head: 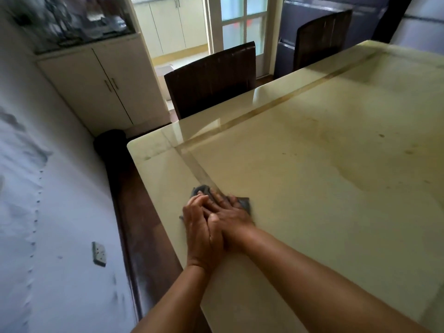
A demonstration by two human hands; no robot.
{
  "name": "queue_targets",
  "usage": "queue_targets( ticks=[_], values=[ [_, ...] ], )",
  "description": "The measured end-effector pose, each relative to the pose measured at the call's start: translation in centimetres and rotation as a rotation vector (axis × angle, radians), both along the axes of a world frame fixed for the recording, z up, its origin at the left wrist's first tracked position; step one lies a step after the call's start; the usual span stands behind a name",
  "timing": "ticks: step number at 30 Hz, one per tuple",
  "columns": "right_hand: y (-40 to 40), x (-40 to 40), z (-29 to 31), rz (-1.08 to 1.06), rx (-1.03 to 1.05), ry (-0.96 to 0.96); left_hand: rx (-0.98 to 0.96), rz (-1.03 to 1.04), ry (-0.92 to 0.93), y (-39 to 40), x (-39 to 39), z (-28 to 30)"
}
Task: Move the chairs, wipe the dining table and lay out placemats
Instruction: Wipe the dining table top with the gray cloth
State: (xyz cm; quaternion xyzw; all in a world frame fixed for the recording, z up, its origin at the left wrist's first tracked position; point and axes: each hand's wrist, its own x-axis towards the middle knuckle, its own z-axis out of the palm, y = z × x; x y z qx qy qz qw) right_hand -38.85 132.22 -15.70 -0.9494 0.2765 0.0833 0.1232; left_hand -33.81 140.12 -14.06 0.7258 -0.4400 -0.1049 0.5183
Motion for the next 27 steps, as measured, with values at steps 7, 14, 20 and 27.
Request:
queue_targets(
  ticks=[7, 14, 20, 27],
  values=[
    [-6.9, -6.0, 0.8, -0.509, 0.035, -0.092, 0.168, 0.094, 0.000, 1.5, 1.8, 0.1],
    [-2.9, 0.6, 0.6, -0.651, 0.013, -0.055, 0.329, 0.233, 0.281, 3.9, 5.3, -1.2],
    [3.5, 5.2, 0.0, -0.001, 0.005, -0.085, 0.295, 0.374, 0.361, 2.3, 6.8, -1.2],
    [-6.3, 4.2, 1.0, -0.175, 0.011, -0.050, 0.363, 0.431, 0.235, -1.6, 8.8, -1.6]
  ],
)
